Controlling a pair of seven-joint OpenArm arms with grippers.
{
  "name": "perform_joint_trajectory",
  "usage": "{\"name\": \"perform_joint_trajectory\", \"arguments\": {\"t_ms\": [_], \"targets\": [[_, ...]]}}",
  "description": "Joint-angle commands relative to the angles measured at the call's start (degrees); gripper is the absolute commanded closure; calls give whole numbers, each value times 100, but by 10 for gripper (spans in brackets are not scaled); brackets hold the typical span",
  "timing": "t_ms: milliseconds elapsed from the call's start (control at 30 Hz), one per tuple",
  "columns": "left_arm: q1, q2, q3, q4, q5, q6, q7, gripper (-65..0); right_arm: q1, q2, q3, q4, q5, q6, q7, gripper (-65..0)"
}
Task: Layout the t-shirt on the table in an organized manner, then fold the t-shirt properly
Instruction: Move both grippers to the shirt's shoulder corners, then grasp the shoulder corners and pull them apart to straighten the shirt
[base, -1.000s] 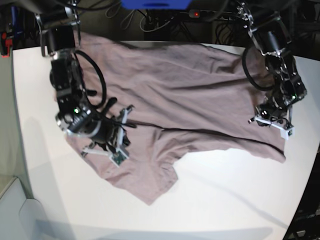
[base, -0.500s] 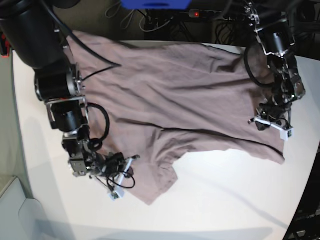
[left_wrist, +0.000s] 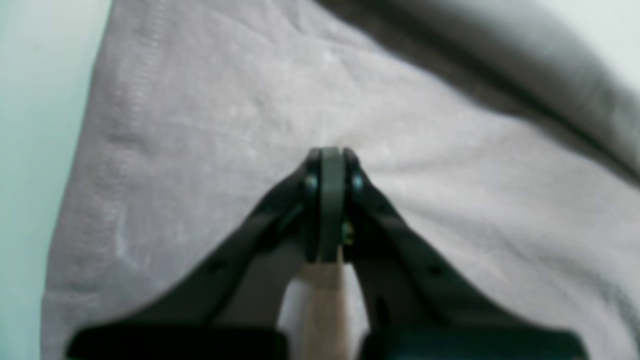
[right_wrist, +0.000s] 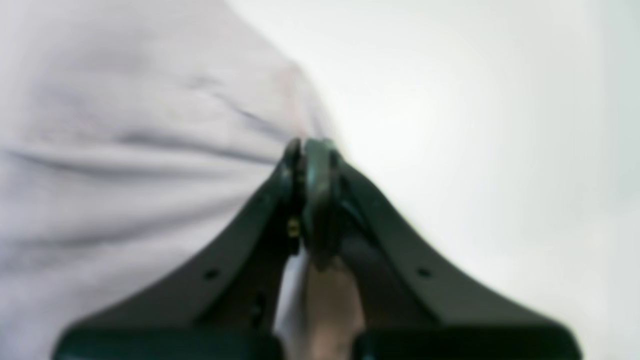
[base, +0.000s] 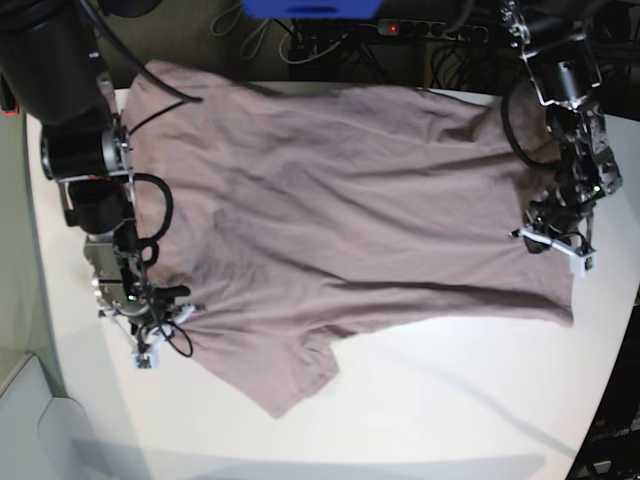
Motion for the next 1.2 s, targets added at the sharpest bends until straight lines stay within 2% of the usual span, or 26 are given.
{"name": "perform_joint_trajectory", "arguments": {"t_ms": [0,100,333,400,533,600,700,800,967,1067,1167], "targets": [[76,-67,-4,-47,326,192,392,-4,63,136,12,-33,-76,-322,-282,-1],[173,-67,5,-38,326,192,401,-4,54,276,21,-33,-76,-647,-291,0],[191,-67,13,-38,300,192,401,-4,72,347,21,160,-76,-656,-352,0],[191,-67,13,-38,300,192,401,-4,19,347,21,380,-76,-656,-572,0],[182,-67,13,331,300,192,410,-4,-192,347,118,1347,-76,-656,-1091,0],[191,-49,13,622,291,192,445,-3,-412,338,425,2041,-76,-656,-1381,0],[155,-31,-4,1079,291,192,796,-3,-851,294,882,3386,-76,-656,-1838,0],[50,-5,5,1562,291,192,963,-4,-1221,153,891,4529,-93,-656,-2286,0],[-117,-5,-13,2037,291,200,1289,-4,-2021,109,909,5936,-84,-656,-2972,0],[-187,-49,-30,1835,335,218,1139,-4,-2566,-14,909,6235,-84,-656,-2999,0],[-583,-93,13,1070,335,218,911,-5,-2882,-49,909,6217,-84,-647,-2999,0]]}}
